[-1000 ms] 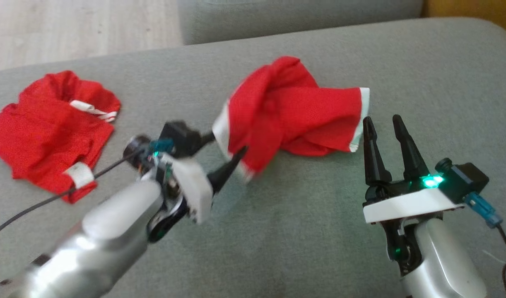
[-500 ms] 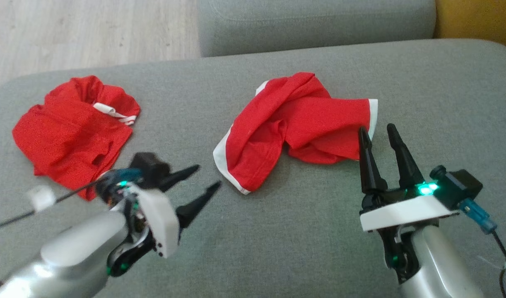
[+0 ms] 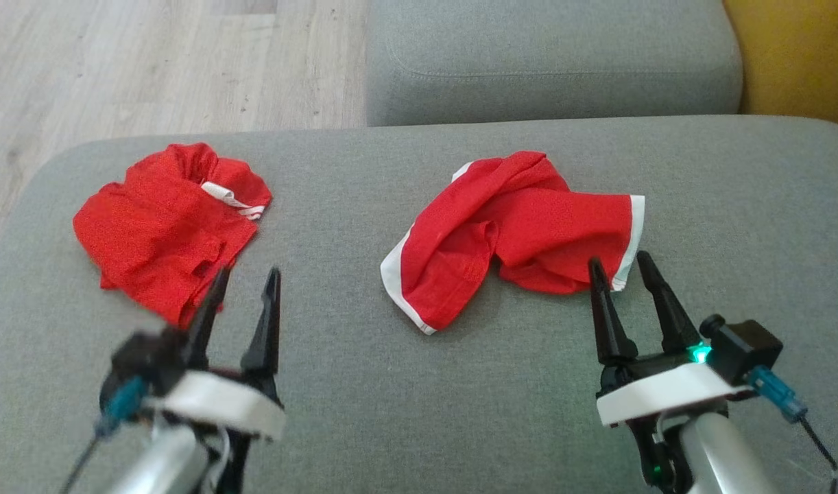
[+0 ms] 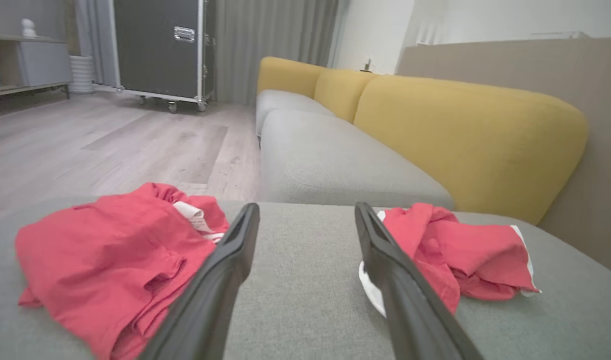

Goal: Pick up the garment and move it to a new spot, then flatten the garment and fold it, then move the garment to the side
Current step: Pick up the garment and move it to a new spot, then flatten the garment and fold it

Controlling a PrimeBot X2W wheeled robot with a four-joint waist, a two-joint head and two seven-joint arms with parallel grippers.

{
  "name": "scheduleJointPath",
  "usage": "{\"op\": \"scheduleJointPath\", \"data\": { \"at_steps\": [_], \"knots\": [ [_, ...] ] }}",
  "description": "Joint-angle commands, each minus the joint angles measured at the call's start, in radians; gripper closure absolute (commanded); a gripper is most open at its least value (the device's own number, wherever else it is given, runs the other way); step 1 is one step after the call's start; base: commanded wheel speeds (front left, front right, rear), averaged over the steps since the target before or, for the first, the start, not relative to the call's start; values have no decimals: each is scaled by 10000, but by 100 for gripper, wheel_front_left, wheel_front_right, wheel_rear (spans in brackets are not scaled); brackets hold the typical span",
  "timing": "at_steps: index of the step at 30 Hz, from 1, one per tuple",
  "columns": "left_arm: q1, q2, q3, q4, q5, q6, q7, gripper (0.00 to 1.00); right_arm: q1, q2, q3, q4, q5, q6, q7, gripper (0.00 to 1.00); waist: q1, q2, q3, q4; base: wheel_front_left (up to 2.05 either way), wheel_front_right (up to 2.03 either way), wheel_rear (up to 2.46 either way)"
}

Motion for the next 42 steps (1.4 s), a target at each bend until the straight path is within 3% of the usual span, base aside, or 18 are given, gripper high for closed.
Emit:
{"op": "scheduleJointPath", "data": {
  "at_steps": [1,5,10,15,22,30,42],
  "knots": [
    [-5,48,751,-315,272,33,-95,0,-172,-22,203,-264,-95,40,-109,0,1,-1,-18,8,0,0,0],
    [1178,-813,2053,-513,1504,-358,-97,0,-165,-22,209,-211,-209,40,-109,0,1,-1,-14,-8,0,0,0],
    [1597,-1609,3019,-302,2424,-1056,-97,0,-250,-22,327,-184,-594,40,-109,0,1,-1,46,76,0,0,0],
    [1472,-2174,3399,147,2998,-1747,-98,0,-677,-22,930,364,-1319,40,-109,0,1,-1,223,425,0,0,0],
    [1215,-2856,3766,711,3565,-2468,-98,0,-1860,-22,2184,2445,-2083,40,-41,0,1,-1,449,1143,0,0,0],
    [1064,-3324,3998,1190,3912,-2890,-98,0,-3401,-22,3497,4817,-2319,40,637,0,1,-1,648,1793,0,0,0],
    [917,-3872,4166,1525,4192,-3185,-99,0,-4843,-22,4054,7913,-2458,40,1301,0,1,-1,951,2781,0,0,0]
  ]
}}
